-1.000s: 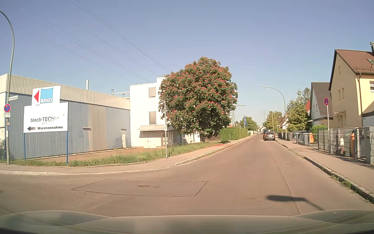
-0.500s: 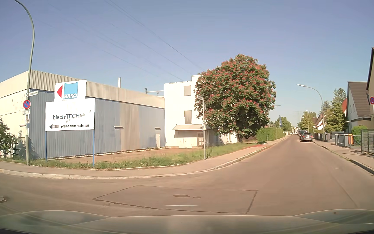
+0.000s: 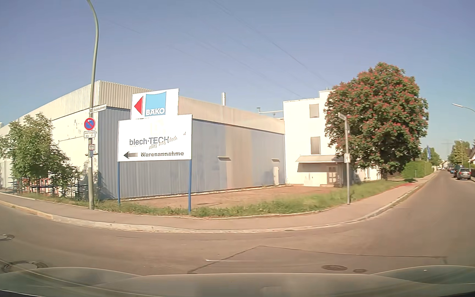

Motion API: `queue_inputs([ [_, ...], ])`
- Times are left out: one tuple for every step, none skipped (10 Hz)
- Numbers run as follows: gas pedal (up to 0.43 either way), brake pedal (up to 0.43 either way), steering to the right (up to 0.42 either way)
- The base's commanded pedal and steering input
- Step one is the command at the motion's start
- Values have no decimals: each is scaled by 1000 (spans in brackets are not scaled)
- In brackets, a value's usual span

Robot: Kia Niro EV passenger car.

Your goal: Follow the waypoints while adhering to traffic rules and regulations

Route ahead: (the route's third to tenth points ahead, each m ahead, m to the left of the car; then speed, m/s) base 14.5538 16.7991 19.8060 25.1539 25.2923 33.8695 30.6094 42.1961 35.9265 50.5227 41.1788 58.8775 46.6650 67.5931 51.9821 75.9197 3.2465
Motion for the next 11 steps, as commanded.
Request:
queue_inputs([
  [209, 0, -700],
  [220, 0, -699],
  [220, 0, -692],
  [220, 0, -685],
  [169, 0, -682],
  [169, 0, -682],
  [169, 0, -677],
  [169, 0, -669],
  [169, 0, -658],
  [169, 0, -635],
  [138, 0, -610],
])
